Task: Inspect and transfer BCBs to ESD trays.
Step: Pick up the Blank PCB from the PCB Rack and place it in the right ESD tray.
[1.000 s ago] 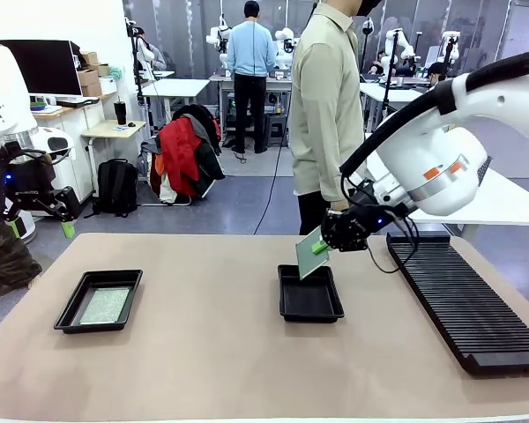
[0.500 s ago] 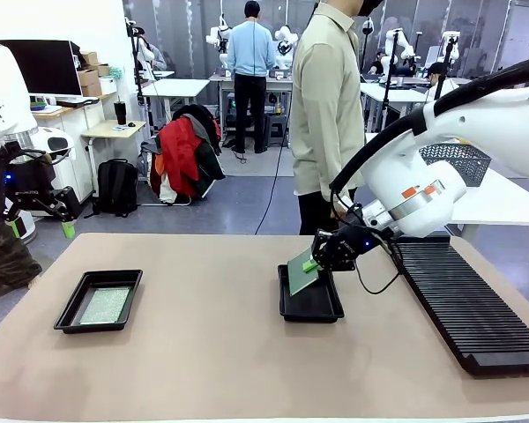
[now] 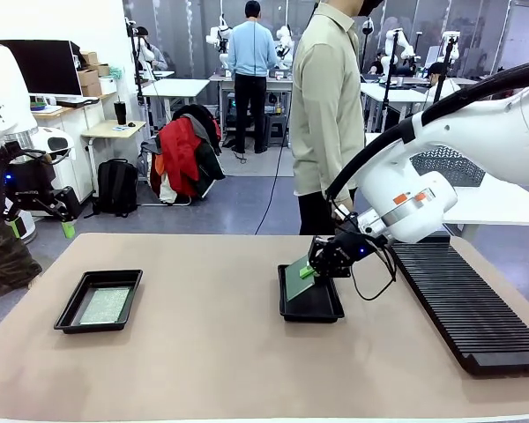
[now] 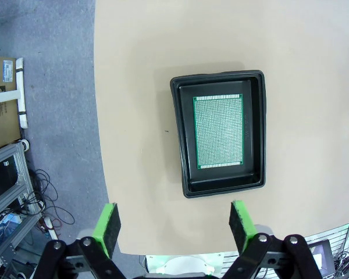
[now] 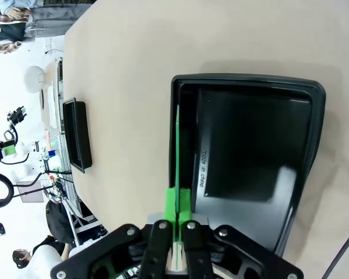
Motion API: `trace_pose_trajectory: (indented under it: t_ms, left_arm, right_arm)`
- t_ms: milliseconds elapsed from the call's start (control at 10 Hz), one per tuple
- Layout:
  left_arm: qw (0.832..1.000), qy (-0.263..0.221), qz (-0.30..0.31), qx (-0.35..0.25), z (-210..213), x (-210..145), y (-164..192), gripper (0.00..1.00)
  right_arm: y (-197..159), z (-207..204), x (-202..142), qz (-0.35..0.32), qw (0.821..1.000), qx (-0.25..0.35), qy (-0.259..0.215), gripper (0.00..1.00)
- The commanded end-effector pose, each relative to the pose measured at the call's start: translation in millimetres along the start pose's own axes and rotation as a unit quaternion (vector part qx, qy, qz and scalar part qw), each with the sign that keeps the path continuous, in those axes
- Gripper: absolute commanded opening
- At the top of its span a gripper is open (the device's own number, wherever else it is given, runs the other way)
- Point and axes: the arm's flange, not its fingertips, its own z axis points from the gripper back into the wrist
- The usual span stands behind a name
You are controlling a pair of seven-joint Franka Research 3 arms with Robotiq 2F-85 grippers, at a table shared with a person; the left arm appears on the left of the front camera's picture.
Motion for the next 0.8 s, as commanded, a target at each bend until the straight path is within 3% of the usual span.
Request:
trace_pose_trajectory:
  t_ms: [0,700]
  left_arm:
    - [1.000,-0.002,0.001,0.001,-2.3,0.1,0.7,1.00]
    - [1.000,-0.002,0.001,0.001,-2.3,0.1,0.7,1.00]
  right_arm:
    - [-7.4,-11.0,3.9,0.004,1.000,0.003,-0.015,0.02]
    - [-15.4,-11.5,3.0,-0.008,1.000,-0.004,0.008,0.02]
